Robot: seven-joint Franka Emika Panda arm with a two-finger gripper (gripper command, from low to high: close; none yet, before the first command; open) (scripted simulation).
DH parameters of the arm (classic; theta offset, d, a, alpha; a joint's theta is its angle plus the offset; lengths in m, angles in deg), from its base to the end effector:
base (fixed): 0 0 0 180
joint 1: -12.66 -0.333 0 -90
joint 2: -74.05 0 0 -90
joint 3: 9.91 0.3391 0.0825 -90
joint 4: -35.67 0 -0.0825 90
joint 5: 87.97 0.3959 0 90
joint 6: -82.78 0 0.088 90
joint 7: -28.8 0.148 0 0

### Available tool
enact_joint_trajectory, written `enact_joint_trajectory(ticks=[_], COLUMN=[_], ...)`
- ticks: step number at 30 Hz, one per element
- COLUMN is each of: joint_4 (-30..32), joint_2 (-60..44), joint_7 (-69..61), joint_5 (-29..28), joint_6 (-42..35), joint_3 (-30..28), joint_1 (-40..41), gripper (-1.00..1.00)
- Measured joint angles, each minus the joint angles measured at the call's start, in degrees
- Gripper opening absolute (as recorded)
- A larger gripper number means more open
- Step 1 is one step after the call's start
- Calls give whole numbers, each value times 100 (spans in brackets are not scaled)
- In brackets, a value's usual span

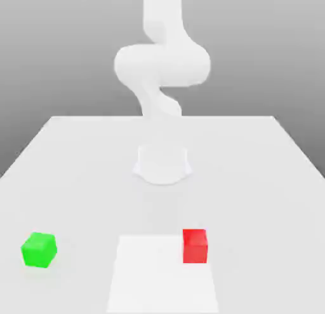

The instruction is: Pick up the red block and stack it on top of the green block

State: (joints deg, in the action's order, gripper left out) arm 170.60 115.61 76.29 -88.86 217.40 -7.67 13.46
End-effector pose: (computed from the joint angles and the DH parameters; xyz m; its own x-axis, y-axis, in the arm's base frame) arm 0.4005 0.0136 0.6471 0.5198 -0.7097 0.4755 -0.5431 -0.7042 -0.4574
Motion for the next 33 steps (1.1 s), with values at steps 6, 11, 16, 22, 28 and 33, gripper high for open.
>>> enact_joint_trajectory(ticks=[6,11,16,22,28,33], joint_4=[848,1551,2341,2616,2506,2497], joint_2=[-1238,-2280,-3456,-4465,-5350,-5452], joint_7=[478,804,930,1012,1415,1429], joint_5=[-263,-379,-178,-89,-647,-670], joint_6=[782,1433,2210,2992,3737,3825], joint_3=[460,686,807,820,309,228], joint_1=[141,178,56,-55,-431,-508], gripper=[0,0,0,0,0,-100])
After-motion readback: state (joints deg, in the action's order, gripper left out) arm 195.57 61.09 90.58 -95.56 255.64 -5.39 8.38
